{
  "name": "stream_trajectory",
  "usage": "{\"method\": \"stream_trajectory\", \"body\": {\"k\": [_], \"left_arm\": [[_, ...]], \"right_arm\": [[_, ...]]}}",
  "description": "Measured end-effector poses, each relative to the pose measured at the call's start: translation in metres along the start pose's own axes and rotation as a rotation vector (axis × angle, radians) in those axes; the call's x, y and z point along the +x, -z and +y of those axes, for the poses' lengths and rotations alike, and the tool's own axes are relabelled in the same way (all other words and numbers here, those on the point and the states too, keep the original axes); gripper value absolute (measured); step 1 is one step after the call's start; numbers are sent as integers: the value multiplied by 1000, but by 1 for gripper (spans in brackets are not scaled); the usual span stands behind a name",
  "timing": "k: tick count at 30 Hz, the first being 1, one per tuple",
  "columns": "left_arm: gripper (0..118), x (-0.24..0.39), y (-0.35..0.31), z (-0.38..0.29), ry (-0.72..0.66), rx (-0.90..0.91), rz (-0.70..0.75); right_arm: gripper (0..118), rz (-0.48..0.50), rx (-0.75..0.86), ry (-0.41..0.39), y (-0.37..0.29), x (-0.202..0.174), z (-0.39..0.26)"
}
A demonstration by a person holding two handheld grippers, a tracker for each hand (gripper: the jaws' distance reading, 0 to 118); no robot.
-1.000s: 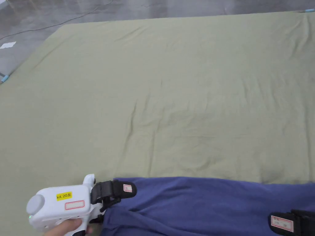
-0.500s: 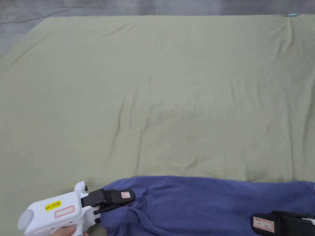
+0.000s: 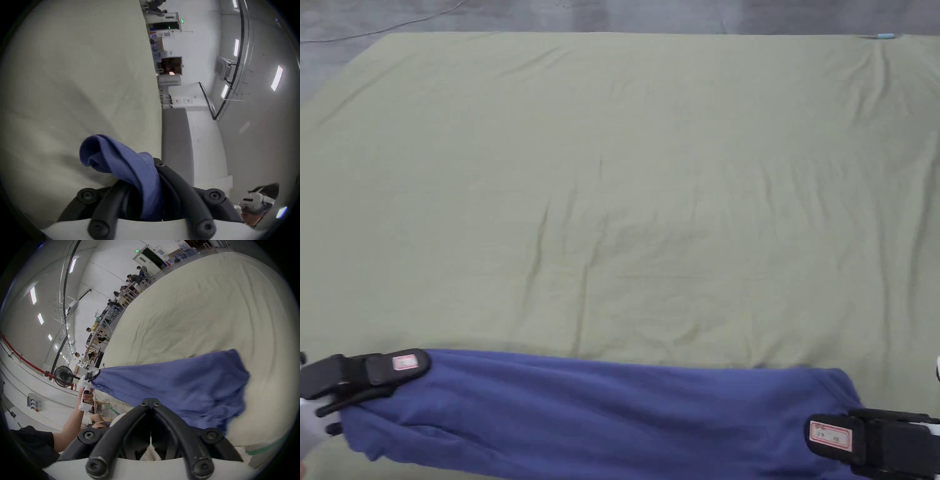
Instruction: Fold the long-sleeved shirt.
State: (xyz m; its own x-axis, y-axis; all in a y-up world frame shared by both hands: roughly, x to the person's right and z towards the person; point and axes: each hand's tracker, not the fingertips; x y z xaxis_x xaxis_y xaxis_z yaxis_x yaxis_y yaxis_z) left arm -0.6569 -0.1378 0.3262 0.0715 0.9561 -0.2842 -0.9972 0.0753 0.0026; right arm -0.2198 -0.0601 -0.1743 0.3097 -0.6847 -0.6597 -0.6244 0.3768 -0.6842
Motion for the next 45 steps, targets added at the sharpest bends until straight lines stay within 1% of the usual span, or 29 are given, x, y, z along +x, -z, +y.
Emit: {"method": "stream_trajectory", "body": {"k": [3,5,6,9,11,13,14,16,19,20,21,24,26,28,29,30,31,32,33,34,37,38,39,40,41,42,43,44,45], "left_arm": [[0,5,-26,17,11,56,144],[0,25,-28,16,83,75,287],[0,44,-22,4,131,76,356],[0,98,11,-30,302,65,523],[0,137,43,-58,446,40,616],[0,170,88,-92,543,21,724],[0,173,101,-98,596,0,763],[0,194,152,-130,652,-90,754],[0,199,208,-158,642,-169,655],[0,199,228,-168,610,-193,634],[0,198,246,-178,612,-224,631],[0,179,299,-206,597,-308,638],[0,162,330,-222,540,-369,634],[0,141,350,-232,511,-375,714],[10,133,355,-234,508,-373,715],[36,129,358,-239,491,-374,687],[77,127,356,-238,447,-386,596],[99,130,353,-237,382,-399,485],[110,138,346,-236,337,-409,423],[113,151,338,-236,326,-407,372],[112,183,295,-218,363,-323,212],[109,190,278,-210,369,-304,205],[109,192,260,-203,387,-266,211],[106,192,243,-197,439,-196,272],[96,192,231,-194,503,-122,355],[66,192,229,-196,582,-70,499],[3,185,230,-200,644,-30,644],[0,175,235,-201,681,-41,717],[0,164,244,-206,686,-130,722]], "right_arm": [[0,-10,-4,-29,1,-8,2],[0,-27,-10,-62,1,-12,1],[0,-37,-14,-77,2,-15,1],[0,-80,-21,-104,3,-20,-1],[0,-93,-26,-105,1,-20,-3],[0,-97,-26,-101,-3,-19,-5],[0,-97,-25,-95,-5,-18,-6],[0,-113,-25,-58,-13,-18,-6],[0,-140,3,-78,-31,-19,-12],[0,-151,7,-84,-37,-19,-15],[0,-163,9,-89,-42,-18,-17],[0,-186,21,-94,-57,-13,-22],[0,-180,34,-65,-65,-5,-24],[0,-173,44,-33,-71,2,-26],[0,-176,47,-28,-73,6,-27],[0,-182,51,-24,-75,8,-27],[0,-188,56,-21,-76,10,-28],[0,-188,59,-18,-77,12,-28],[0,-185,63,-13,-78,14,-29],[0,-179,67,-6,-79,16,-29],[0,-137,90,17,-82,19,-28],[0,-128,96,20,-82,21,-28],[0,-122,102,23,-82,22,-27],[0,-120,108,24,-82,23,-27],[0,-119,110,26,-82,23,-27],[0,-119,109,30,-80,25,-27],[0,-118,109,36,-78,26,-26],[0,-116,108,46,-76,28,-26],[0,-112,108,56,-74,31,-27]]}}
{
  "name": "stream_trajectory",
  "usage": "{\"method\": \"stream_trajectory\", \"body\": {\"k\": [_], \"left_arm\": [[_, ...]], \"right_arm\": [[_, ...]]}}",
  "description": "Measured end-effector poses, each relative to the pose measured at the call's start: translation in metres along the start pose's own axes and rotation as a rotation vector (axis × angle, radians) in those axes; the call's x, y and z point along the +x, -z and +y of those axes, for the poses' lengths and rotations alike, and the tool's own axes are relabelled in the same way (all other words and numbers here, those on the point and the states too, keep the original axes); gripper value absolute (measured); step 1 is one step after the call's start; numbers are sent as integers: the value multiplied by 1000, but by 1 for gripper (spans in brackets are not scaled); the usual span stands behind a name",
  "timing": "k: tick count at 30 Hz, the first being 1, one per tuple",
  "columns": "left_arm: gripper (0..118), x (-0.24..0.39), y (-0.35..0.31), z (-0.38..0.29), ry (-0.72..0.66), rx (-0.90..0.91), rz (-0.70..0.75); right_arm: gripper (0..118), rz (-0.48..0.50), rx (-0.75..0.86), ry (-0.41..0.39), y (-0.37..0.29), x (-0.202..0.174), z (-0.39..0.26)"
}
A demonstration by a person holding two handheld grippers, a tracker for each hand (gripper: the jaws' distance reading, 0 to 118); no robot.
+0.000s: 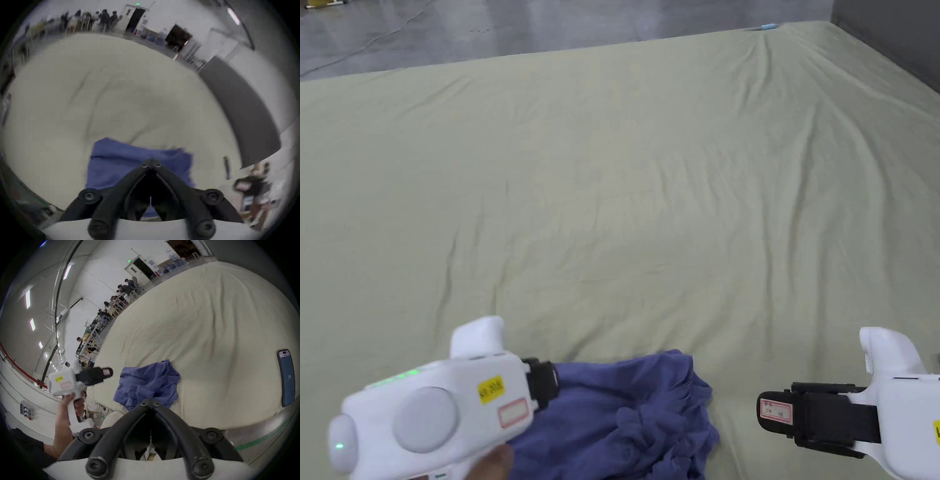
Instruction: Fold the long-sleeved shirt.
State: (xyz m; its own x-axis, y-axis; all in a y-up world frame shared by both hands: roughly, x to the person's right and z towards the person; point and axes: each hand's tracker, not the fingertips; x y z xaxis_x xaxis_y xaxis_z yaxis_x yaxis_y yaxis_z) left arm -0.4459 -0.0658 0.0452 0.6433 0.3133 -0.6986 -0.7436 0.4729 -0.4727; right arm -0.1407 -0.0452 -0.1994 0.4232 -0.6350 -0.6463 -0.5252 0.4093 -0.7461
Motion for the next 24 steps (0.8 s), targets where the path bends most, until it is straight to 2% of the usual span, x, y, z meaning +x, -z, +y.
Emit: {"method": "stream_trajectory", "body": {"k": [2,4,7,10,13,16,17,21,22,24], "left_arm": [[0,14,25,-17,1,-52,-115],[0,40,52,-35,65,-107,-153],[0,83,78,-67,179,-186,-142],[0,124,78,-92,299,-172,-141],[0,150,76,-104,413,-150,-76],[0,161,67,-108,412,-126,-65],[0,162,61,-106,421,-117,-148],[0,152,25,-85,235,-191,-434],[0,142,15,-75,210,-180,-469],[0,110,-7,-53,142,-116,-438]], "right_arm": [[0,2,4,20,2,1,-1],[0,-6,11,41,1,-1,-1],[0,-32,32,55,-8,0,-1],[0,-61,51,61,-21,4,0],[0,-90,60,67,-29,9,2],[0,-114,75,77,-29,9,4],[0,-115,85,81,-29,8,6],[0,-91,122,85,-20,-5,13],[0,-86,124,83,-15,-10,16],[0,-83,116,57,1,-23,23]]}}
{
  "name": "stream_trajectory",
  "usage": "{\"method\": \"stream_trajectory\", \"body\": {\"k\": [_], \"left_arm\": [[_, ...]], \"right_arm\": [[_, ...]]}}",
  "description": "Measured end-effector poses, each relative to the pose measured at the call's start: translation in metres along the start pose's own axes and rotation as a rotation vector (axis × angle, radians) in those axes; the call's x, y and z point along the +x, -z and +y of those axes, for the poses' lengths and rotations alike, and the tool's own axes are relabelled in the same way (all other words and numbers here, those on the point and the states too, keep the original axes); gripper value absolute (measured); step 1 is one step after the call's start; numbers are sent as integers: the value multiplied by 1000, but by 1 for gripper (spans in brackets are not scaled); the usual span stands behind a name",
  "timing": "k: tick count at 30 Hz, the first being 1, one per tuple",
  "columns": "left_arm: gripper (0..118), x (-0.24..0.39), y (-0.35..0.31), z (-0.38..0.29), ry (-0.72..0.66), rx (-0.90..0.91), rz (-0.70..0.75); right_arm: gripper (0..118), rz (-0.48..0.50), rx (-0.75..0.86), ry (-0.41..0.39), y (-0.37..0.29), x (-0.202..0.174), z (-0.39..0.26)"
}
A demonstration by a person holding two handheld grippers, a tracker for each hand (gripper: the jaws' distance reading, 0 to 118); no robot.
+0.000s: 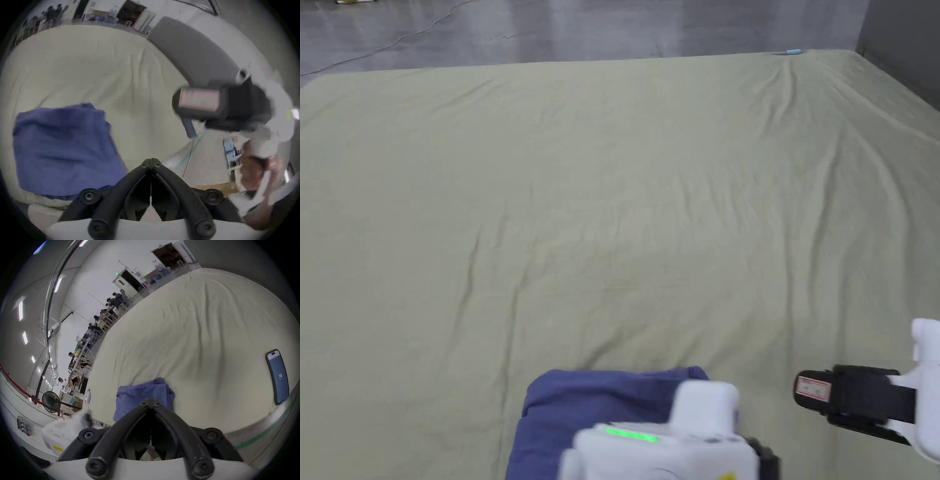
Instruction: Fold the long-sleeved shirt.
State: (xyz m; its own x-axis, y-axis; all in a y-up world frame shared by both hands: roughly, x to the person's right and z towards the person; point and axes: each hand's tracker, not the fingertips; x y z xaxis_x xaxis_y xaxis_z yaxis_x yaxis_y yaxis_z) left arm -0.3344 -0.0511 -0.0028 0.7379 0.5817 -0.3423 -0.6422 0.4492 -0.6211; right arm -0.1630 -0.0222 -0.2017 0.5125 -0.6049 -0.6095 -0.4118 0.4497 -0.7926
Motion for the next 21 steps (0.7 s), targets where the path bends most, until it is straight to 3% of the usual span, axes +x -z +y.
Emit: {"method": "stream_trajectory", "body": {"k": [3,6,9,12,14,15,16,18,19,20,21], "left_arm": [[0,-56,-57,15,-45,128,138],[0,-117,-98,18,-93,170,318],[0,-160,-118,12,-171,126,354],[0,-182,-124,4,-198,109,340],[0,-189,-123,0,-209,93,336],[0,-192,-122,-1,-215,86,325],[0,-194,-119,-2,-220,79,304],[0,-198,-113,0,-231,55,233],[17,-202,-109,1,-248,47,195],[50,-207,-104,2,-265,43,166],[93,-215,-94,3,-285,37,140]], "right_arm": [[0,53,-71,-77,34,-23,1],[0,84,-187,-75,80,-34,-5],[0,115,-297,-62,125,-26,-15],[0,8,-393,-39,160,-2,-27],[0,-145,-409,-58,169,18,-34],[0,-102,-407,-13,169,30,-35],[0,25,-389,94,166,39,-33],[0,20,-408,178,164,48,-29],[0,14,-406,151,162,50,-27],[0,15,-406,139,161,51,-27],[0,18,-411,122,162,48,-27]]}}
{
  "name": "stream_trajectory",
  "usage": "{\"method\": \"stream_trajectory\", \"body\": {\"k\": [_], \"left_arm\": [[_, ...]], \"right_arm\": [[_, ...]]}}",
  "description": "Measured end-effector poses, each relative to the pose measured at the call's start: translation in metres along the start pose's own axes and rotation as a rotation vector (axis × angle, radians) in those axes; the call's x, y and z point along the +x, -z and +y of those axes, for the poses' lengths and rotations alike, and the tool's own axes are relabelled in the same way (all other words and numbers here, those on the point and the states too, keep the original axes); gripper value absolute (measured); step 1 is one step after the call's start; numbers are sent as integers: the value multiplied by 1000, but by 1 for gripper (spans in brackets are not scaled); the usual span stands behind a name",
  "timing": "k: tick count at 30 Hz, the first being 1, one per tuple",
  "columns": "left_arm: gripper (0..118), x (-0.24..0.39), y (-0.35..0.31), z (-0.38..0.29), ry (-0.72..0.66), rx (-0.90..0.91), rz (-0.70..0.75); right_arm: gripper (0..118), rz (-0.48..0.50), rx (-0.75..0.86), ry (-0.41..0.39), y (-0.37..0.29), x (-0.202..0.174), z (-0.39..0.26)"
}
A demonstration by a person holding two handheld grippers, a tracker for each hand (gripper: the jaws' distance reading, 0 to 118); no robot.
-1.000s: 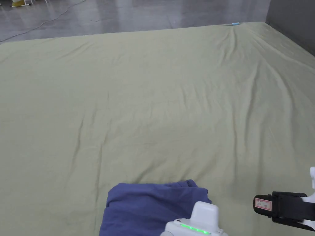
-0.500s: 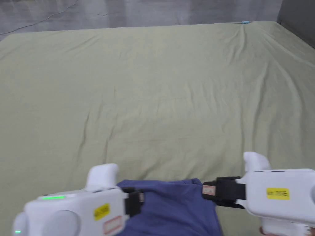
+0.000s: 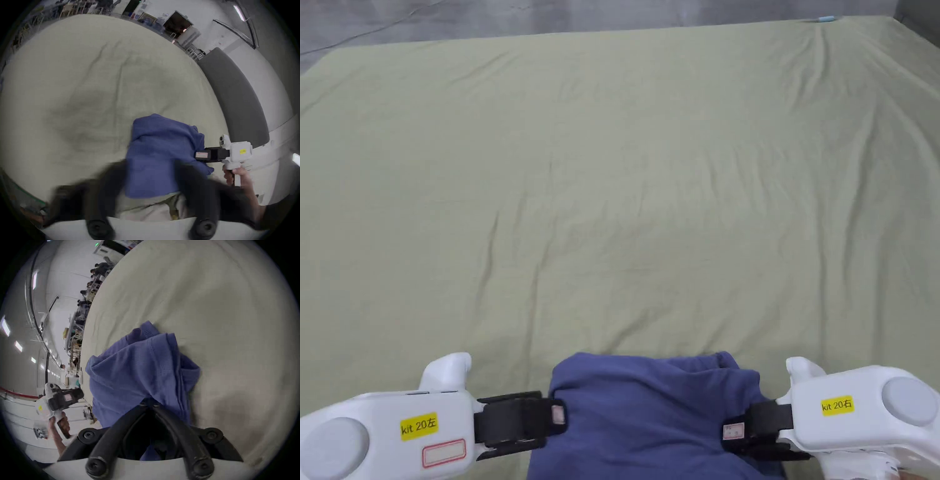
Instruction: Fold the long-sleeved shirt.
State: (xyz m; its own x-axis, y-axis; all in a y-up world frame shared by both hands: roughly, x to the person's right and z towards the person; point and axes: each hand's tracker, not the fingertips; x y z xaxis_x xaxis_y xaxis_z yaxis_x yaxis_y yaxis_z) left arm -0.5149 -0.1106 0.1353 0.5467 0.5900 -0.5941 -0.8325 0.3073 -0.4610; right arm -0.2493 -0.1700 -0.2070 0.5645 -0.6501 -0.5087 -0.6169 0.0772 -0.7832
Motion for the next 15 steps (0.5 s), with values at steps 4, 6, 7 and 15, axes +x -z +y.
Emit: {"method": "stream_trajectory", "body": {"k": [4,6,7,15], "left_arm": [[115,-21,44,10,-108,-97,-87],[114,-32,70,14,-172,-186,-170],[116,-35,78,11,-208,-203,-222],[117,-48,92,12,-274,-169,-470]], "right_arm": [[0,-7,0,-15,3,-2,0],[0,16,0,8,3,3,0],[0,36,0,23,2,7,0],[0,123,-7,105,5,18,-2]]}}
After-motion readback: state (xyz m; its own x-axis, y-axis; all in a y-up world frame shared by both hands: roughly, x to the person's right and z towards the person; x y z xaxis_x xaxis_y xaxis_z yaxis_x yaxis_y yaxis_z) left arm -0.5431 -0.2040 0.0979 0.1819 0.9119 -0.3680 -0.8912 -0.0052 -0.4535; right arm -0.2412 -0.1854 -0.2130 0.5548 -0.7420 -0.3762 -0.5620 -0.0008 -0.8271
